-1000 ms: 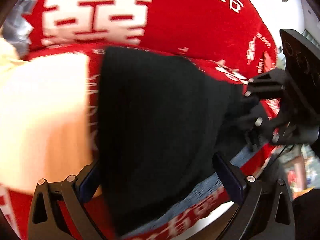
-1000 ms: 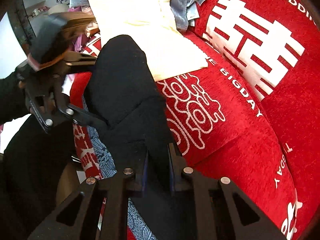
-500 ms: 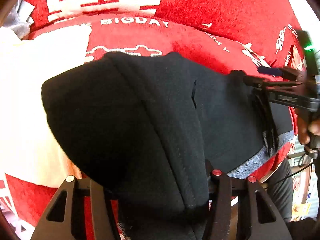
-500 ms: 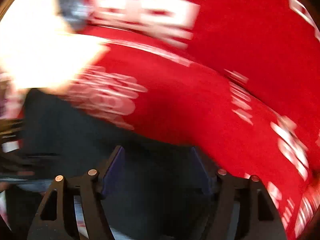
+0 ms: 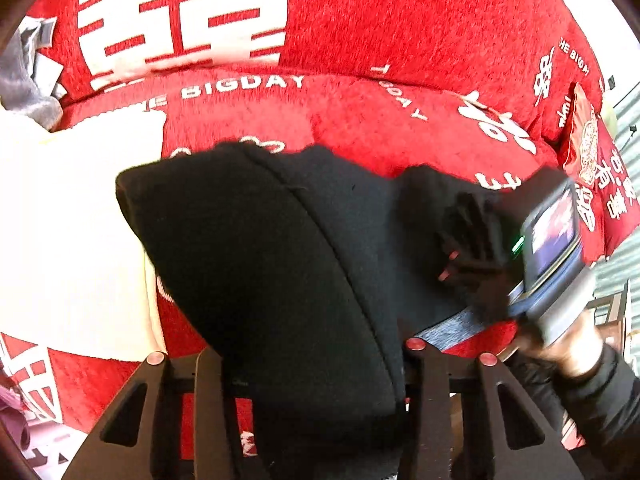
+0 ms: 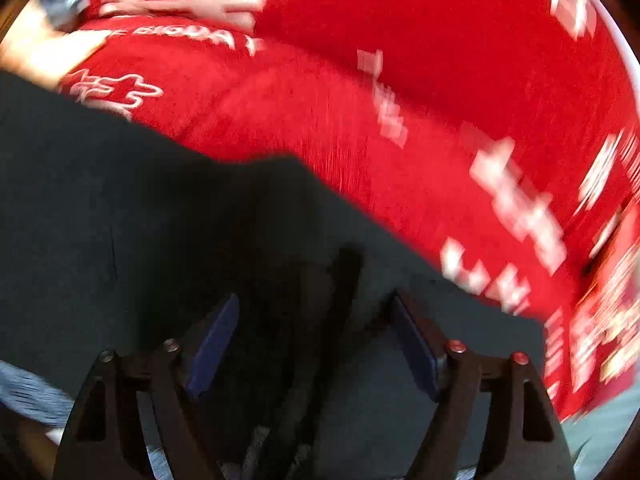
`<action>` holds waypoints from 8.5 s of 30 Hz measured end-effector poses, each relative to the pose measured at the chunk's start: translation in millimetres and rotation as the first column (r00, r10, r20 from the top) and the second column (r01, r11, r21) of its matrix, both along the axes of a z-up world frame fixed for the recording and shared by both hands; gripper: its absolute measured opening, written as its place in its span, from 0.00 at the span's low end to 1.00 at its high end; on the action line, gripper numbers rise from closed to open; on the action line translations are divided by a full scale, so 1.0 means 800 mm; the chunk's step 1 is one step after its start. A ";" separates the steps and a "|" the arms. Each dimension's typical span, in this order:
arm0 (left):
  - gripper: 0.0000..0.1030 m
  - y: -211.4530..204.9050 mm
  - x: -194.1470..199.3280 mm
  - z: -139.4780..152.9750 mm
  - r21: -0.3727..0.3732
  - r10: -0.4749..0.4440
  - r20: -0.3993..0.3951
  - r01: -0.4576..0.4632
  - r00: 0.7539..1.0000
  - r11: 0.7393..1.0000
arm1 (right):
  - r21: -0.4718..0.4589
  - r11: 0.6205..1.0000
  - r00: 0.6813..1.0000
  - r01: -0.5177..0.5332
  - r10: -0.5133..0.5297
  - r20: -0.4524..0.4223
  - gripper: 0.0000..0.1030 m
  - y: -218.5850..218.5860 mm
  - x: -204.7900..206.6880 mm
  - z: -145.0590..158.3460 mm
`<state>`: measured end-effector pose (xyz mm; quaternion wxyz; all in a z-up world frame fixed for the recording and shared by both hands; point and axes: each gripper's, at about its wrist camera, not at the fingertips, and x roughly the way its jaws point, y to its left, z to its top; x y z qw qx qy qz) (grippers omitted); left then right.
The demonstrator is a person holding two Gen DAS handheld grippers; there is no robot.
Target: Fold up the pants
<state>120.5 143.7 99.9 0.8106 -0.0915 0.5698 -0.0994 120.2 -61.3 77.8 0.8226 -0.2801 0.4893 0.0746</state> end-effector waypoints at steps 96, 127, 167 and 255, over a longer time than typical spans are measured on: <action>0.97 -0.283 0.058 -0.027 0.126 -0.006 -0.060 0.013 0.998 0.992 | 0.701 0.642 0.942 0.310 -0.109 -0.317 0.52 -0.368 -0.099 0.022; 0.97 -0.274 0.051 -0.055 0.136 0.041 -0.076 -0.030 0.996 0.990 | 0.697 0.564 0.896 0.442 -0.319 -0.310 1.00 -0.442 -0.011 0.050; 1.00 -0.270 0.154 -0.065 0.176 0.122 -0.027 -0.115 0.992 0.978 | 0.395 0.897 0.979 0.200 -0.165 -0.121 0.86 -0.304 0.070 0.039; 0.45 -0.127 0.007 -0.014 -0.156 0.141 0.036 -0.134 0.989 0.979 | 0.726 0.671 0.979 0.148 0.005 -0.204 0.47 -0.227 -0.058 0.090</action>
